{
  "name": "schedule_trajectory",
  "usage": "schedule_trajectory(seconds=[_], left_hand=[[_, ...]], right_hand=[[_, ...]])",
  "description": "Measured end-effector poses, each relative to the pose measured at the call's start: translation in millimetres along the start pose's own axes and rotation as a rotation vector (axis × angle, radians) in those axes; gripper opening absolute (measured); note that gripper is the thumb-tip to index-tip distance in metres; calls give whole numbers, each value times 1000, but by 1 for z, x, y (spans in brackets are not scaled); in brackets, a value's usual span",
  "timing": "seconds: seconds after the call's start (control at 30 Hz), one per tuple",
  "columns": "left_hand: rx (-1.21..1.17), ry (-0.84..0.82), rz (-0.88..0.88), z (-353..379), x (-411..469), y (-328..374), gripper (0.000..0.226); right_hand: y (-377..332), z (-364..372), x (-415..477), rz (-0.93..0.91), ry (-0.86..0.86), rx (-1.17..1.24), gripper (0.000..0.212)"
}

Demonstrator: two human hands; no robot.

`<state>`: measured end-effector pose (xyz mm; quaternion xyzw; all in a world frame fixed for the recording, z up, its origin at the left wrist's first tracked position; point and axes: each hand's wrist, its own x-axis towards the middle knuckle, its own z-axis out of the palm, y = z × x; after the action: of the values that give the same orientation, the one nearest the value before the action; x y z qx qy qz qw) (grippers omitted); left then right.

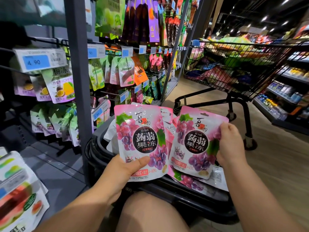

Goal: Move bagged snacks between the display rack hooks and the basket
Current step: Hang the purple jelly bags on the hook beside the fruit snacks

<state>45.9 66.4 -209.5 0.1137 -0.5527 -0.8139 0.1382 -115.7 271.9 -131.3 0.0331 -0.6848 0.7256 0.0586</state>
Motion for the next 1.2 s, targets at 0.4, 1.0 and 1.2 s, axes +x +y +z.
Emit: schedule_trajectory(seconds=[0.4,1.0,1.2], left_hand=[[11,62,35,-6,4,5,37],[376,338,269,-49,-49,113,54],[450,555,360,-79,-95,159,28]], right_hand=[[42,-15,-23,80,-492,-278,80],[-25,111,-64,-108,-777,329,31],[-51,178,-107,-75,-1004,393,47]])
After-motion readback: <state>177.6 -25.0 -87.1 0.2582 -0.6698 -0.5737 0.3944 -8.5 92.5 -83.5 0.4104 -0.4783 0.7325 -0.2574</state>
